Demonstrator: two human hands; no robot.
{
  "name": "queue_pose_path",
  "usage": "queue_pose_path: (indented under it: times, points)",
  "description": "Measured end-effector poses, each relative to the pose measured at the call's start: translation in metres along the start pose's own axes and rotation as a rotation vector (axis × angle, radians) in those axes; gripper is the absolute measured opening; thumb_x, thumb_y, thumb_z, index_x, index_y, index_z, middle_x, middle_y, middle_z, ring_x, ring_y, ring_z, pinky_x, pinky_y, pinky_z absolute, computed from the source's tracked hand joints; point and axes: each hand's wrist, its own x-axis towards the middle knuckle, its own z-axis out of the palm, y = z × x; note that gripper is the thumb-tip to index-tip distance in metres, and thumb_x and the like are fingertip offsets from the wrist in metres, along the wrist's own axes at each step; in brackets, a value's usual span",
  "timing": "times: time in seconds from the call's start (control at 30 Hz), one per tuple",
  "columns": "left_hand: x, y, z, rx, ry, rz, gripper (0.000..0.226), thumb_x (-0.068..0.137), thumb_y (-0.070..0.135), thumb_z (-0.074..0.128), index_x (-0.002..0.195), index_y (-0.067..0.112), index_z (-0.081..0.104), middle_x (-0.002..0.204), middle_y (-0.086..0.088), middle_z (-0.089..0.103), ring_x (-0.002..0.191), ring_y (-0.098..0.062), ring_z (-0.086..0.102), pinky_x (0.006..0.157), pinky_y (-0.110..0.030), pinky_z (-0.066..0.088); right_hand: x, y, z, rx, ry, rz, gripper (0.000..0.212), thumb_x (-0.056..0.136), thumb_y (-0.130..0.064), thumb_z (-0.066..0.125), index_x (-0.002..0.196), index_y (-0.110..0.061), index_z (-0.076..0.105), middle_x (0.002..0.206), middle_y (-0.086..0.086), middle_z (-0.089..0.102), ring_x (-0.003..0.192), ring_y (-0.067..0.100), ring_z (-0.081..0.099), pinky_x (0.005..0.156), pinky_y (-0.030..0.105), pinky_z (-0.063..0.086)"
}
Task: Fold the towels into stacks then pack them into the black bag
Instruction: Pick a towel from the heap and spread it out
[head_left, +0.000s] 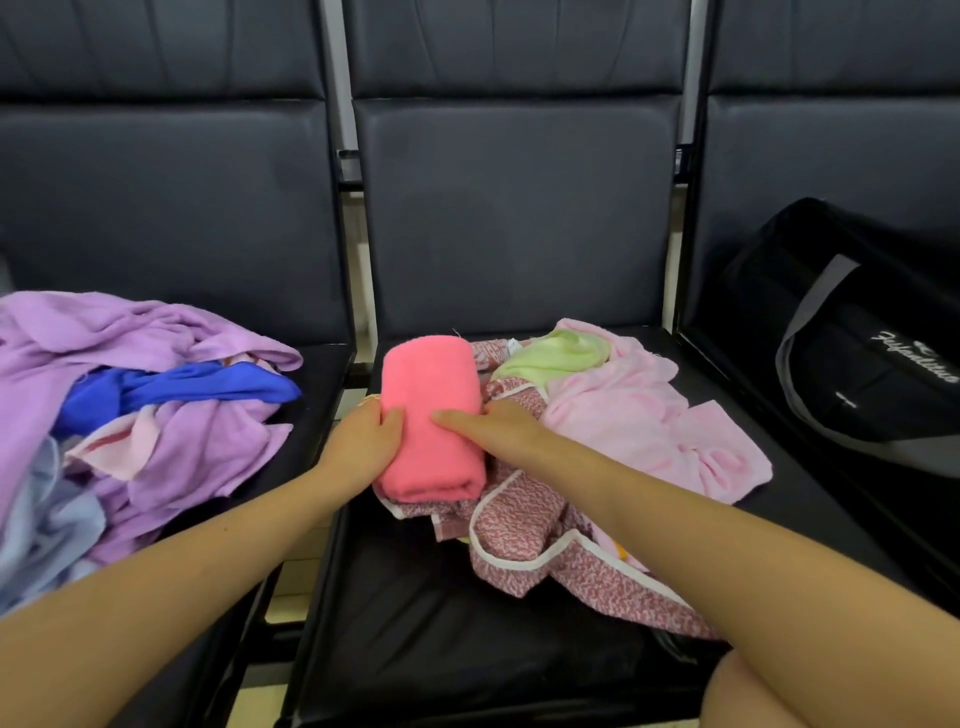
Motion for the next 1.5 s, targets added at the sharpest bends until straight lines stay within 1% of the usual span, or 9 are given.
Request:
queue_pose_path:
  times: [0.23, 0.33, 0.43, 0.6, 0.8, 1.0, 1.2, 1.4, 1.5]
  points:
    - [-0.003, 0.004, -0.003, 0.006, -0.040, 0.057, 0.038, 0.103, 0.020, 0.033, 0.128, 0.001, 0.054, 0.133, -0.017, 0.054, 0.120, -0.029, 0.050, 0.091, -0.026, 0.033, -0.009, -0.002, 0.005, 0.252, 0.017, 0.023, 0.046, 0.079, -0.033, 0.077, 0.115, -0.010, 0.062, 0.104, 0.004, 0.064, 0.091, 0.019, 0.060, 0.078, 0.030, 0.051]
    - [-0.005, 0.010, -0.007, -0.078, -0.046, 0.056, 0.033, 0.103, 0.021, 0.036, 0.106, 0.005, 0.064, 0.116, -0.018, 0.061, 0.104, -0.030, 0.056, 0.086, -0.030, 0.039, -0.015, -0.014, 0.004, 0.569, 0.041, 0.060, 0.027, 0.077, -0.018, 0.077, 0.098, -0.010, 0.062, 0.101, 0.009, 0.067, 0.093, 0.025, 0.065, 0.081, 0.038, 0.055]
    - [-0.010, 0.022, -0.013, -0.365, -0.028, 0.019, 0.032, 0.100, 0.032, 0.045, 0.084, 0.010, 0.060, 0.081, -0.007, 0.060, 0.074, -0.021, 0.056, 0.062, -0.032, 0.048, -0.018, -0.030, -0.004, 0.852, 0.067, 0.110, 0.023, 0.076, -0.015, 0.074, 0.092, -0.005, 0.060, 0.098, 0.015, 0.066, 0.092, 0.032, 0.065, 0.083, 0.045, 0.055]
    - [-0.024, 0.049, -0.027, -0.885, -0.286, -0.248, 0.056, 0.089, 0.067, 0.040, 0.106, 0.019, 0.064, 0.093, -0.006, 0.071, 0.082, -0.024, 0.065, 0.067, -0.032, 0.049, -0.034, -0.048, -0.028, 1.255, -0.105, 0.066, 0.014, 0.088, -0.012, 0.057, 0.096, 0.000, 0.054, 0.097, 0.016, 0.062, 0.088, 0.029, 0.061, 0.083, 0.041, 0.050]
    - [-0.034, 0.061, -0.039, -1.337, -0.518, -0.322, 0.066, 0.085, 0.070, 0.043, 0.106, 0.015, 0.073, 0.111, -0.013, 0.071, 0.101, -0.032, 0.067, 0.092, -0.045, 0.051, -0.047, -0.046, -0.035, 1.199, -0.225, 0.048, 0.019, 0.089, -0.010, 0.057, 0.106, -0.002, 0.054, 0.085, 0.014, 0.066, 0.079, 0.026, 0.062, 0.062, 0.031, 0.056]
    - [-0.031, 0.066, -0.048, -1.347, -0.171, -0.309, 0.040, 0.096, 0.042, 0.050, 0.116, 0.009, 0.059, 0.091, -0.009, 0.072, 0.079, -0.024, 0.068, 0.065, -0.037, 0.048, -0.048, -0.027, -0.017, 0.874, -0.307, 0.105, 0.030, 0.086, -0.029, 0.068, 0.111, -0.015, 0.060, 0.106, 0.011, 0.071, 0.094, 0.027, 0.066, 0.082, 0.039, 0.054]
    - [-0.018, 0.066, -0.053, -1.593, -0.003, -0.315, 0.052, 0.102, 0.040, 0.038, 0.143, 0.009, 0.038, 0.149, -0.009, 0.041, 0.134, -0.025, 0.041, 0.090, -0.040, 0.038, -0.045, -0.013, 0.004, 1.095, -0.319, 0.174, 0.035, 0.086, -0.035, 0.068, 0.113, -0.018, 0.055, 0.112, 0.012, 0.064, 0.101, 0.029, 0.064, 0.093, 0.040, 0.052]
    - [-0.008, 0.058, -0.041, -1.624, -0.032, -0.230, 0.026, 0.099, 0.031, 0.048, 0.116, 0.012, 0.053, 0.123, -0.001, 0.057, 0.114, -0.020, 0.055, 0.090, -0.040, 0.044, -0.031, -0.016, 0.009, 1.268, -0.180, 0.123, 0.021, 0.087, -0.013, 0.066, 0.106, -0.015, 0.057, 0.113, 0.012, 0.063, 0.114, 0.030, 0.059, 0.095, 0.045, 0.051]
    - [0.006, 0.050, -0.044, -1.548, -0.041, -0.164, 0.023, 0.096, 0.021, 0.052, 0.117, 0.011, 0.056, 0.109, -0.003, 0.066, 0.100, -0.017, 0.063, 0.079, -0.037, 0.052, -0.011, -0.019, -0.005, 1.202, -0.010, 0.087, 0.019, 0.087, -0.010, 0.063, 0.104, -0.013, 0.058, 0.099, 0.008, 0.066, 0.090, 0.023, 0.065, 0.070, 0.035, 0.057]
